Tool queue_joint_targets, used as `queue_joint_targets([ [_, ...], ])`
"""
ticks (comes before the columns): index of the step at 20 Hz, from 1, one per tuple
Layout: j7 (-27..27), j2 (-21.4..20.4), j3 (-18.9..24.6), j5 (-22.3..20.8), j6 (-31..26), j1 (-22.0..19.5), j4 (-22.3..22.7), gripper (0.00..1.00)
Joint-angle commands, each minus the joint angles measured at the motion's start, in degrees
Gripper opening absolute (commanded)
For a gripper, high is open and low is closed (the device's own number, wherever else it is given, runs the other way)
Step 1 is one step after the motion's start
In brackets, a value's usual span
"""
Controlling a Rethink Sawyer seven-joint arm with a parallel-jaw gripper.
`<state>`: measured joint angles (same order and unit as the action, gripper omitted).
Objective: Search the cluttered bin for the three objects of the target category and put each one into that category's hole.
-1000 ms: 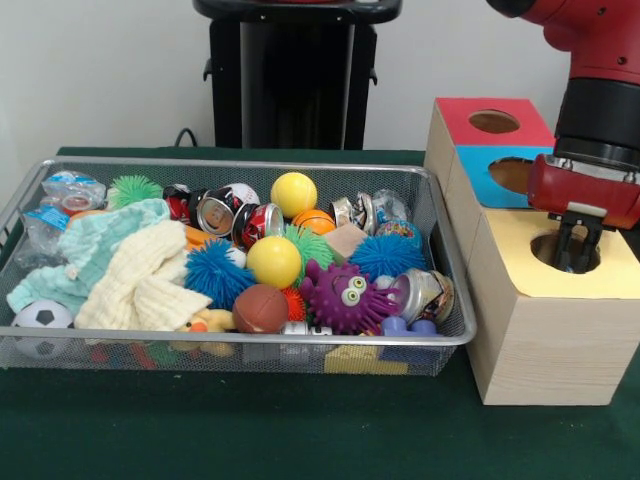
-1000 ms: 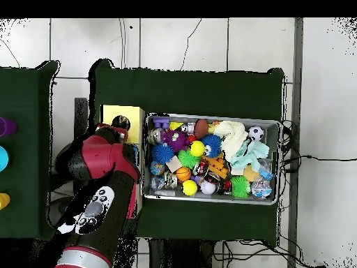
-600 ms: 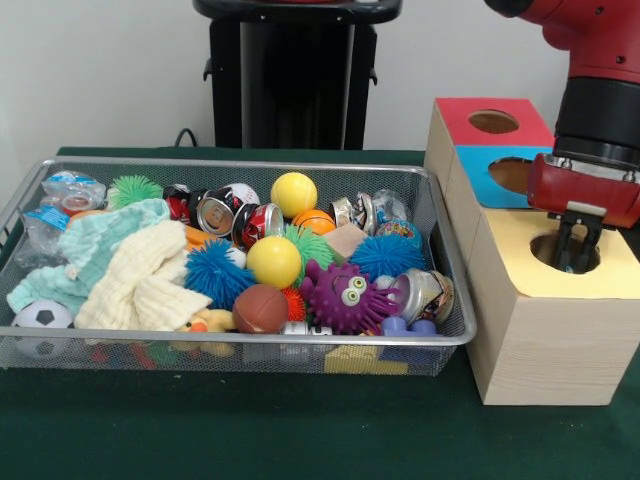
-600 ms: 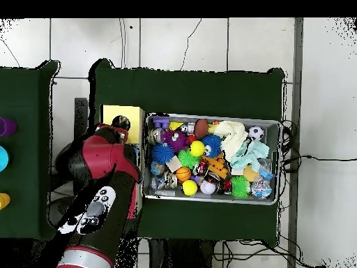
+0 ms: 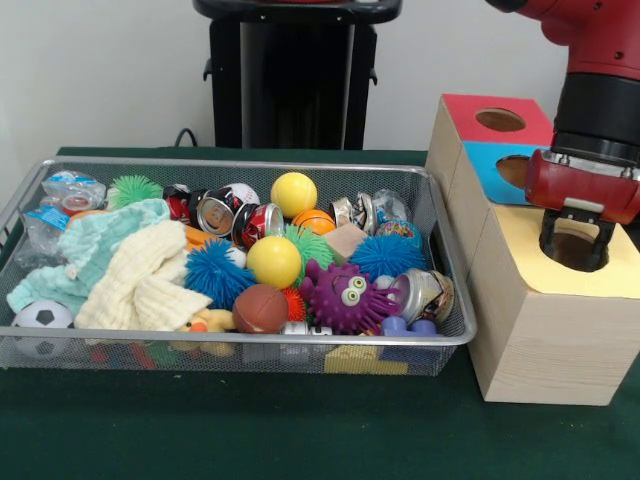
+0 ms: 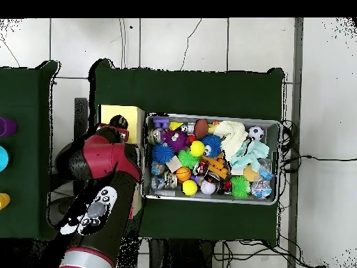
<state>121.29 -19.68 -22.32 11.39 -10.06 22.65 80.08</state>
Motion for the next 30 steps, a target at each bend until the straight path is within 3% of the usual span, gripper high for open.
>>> queue_joint_targets([
  [1,6.6,-0.4,8.7,0.9,-7.6,-1.1,3.9,1.00],
  [10,5.5,-2.0,9.5,0.2,-8.2,-2.1,5.1,1.00],
  [16,4.2,-4.8,9.6,-0.1,-11.4,-3.0,5.7,1.00],
  [30,3.5,-6.0,10.9,-1.1,-12.4,-4.8,6.0,1.00],
])
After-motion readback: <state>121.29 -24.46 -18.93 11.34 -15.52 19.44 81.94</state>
